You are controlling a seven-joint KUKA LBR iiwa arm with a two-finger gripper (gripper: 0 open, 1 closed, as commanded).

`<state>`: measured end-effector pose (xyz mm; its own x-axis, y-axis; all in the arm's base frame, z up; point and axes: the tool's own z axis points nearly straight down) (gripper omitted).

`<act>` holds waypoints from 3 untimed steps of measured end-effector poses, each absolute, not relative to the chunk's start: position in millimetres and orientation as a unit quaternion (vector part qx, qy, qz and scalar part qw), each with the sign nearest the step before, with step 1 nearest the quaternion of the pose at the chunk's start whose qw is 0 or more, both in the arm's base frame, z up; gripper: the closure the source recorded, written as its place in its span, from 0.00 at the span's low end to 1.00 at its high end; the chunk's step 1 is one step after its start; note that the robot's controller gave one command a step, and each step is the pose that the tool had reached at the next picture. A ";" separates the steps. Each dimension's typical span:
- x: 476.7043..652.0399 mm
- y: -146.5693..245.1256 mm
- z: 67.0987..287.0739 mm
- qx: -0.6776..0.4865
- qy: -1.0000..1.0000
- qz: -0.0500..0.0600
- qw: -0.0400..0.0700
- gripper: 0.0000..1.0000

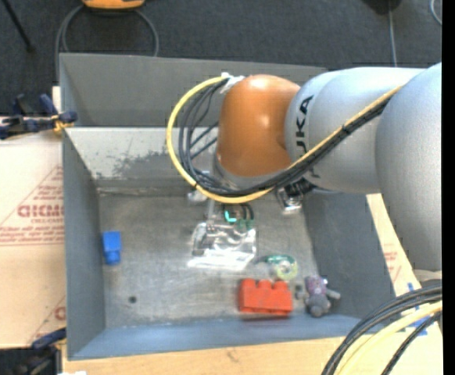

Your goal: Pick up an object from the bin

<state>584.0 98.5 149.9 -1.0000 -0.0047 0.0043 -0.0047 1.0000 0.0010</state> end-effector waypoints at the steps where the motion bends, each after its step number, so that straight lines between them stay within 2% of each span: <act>1: 577.1 56.8 84.2 -0.015 -1.000 -0.001 -0.005 0.00; 2: 574.0 34.4 100.8 -0.144 -0.990 0.000 -0.002 0.00; 3: 558.8 37.3 100.1 -0.221 -0.975 -0.001 0.000 0.00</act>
Offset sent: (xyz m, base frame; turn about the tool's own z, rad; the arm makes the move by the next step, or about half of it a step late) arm -0.0112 -0.0481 -0.0799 0.0368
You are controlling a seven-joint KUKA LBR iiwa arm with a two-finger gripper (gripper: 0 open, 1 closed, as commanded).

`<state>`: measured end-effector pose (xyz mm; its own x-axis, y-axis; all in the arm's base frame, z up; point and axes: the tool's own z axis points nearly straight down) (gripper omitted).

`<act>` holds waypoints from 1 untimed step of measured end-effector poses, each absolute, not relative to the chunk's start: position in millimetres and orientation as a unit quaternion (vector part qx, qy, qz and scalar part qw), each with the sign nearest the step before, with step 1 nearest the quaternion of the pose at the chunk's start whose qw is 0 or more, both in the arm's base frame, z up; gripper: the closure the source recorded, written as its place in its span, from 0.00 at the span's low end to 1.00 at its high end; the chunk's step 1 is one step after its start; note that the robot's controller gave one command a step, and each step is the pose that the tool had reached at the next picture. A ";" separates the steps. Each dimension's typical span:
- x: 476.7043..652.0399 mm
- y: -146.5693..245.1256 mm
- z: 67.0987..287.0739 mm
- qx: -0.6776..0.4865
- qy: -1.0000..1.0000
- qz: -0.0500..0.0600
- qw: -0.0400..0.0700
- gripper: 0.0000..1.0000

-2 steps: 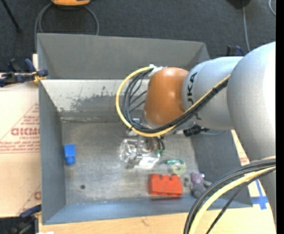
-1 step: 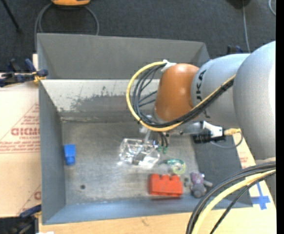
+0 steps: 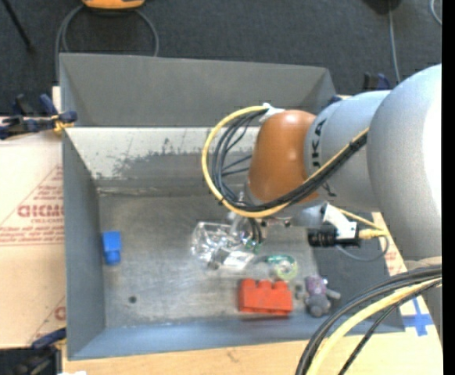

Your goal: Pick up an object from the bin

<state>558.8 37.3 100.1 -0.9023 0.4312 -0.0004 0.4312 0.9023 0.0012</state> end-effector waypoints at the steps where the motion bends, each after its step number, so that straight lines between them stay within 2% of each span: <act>1: 564.1 32.5 77.2 0.321 0.947 0.002 0.000 0.00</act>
Offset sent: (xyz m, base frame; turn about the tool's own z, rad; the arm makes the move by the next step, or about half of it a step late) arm 0.0019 -0.0053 -0.0301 0.2141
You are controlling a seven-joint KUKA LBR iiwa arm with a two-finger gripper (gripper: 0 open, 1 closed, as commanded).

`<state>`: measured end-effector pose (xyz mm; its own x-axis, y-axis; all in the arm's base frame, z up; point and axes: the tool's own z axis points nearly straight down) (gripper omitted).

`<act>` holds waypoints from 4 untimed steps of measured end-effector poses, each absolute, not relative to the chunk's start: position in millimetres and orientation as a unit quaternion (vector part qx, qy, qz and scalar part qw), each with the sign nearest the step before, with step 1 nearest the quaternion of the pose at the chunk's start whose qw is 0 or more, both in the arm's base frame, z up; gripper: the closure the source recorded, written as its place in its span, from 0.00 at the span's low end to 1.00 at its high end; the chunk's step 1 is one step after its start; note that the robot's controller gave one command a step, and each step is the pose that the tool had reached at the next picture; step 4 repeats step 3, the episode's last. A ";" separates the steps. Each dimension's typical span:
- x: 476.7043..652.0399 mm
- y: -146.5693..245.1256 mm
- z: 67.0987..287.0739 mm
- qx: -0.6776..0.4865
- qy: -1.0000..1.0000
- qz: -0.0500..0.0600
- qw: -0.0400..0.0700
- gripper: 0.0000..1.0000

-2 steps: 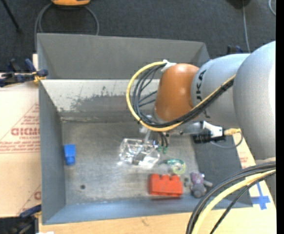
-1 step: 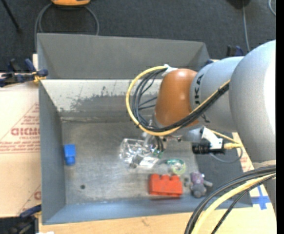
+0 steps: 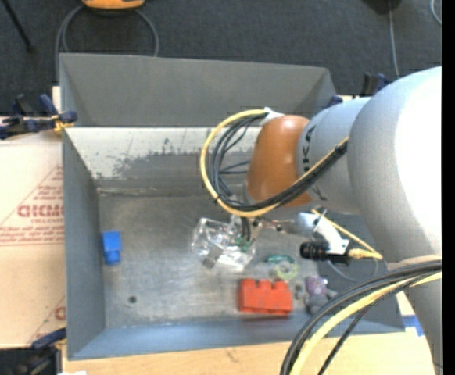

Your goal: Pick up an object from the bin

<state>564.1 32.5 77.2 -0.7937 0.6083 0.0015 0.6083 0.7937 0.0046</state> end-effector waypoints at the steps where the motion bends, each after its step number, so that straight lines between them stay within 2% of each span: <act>1: 558.3 40.1 78.1 0.438 0.899 0.002 0.004 0.00; 2: 559.2 42.1 79.5 0.438 0.899 0.004 0.005 1.00; 3: 561.0 40.9 169.3 0.436 0.900 0.001 0.003 1.00; 4: 561.0 40.9 169.3 0.436 0.900 0.001 0.003 1.00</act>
Offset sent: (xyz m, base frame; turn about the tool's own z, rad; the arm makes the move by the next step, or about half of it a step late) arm -0.0108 0.0100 -0.0072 0.2582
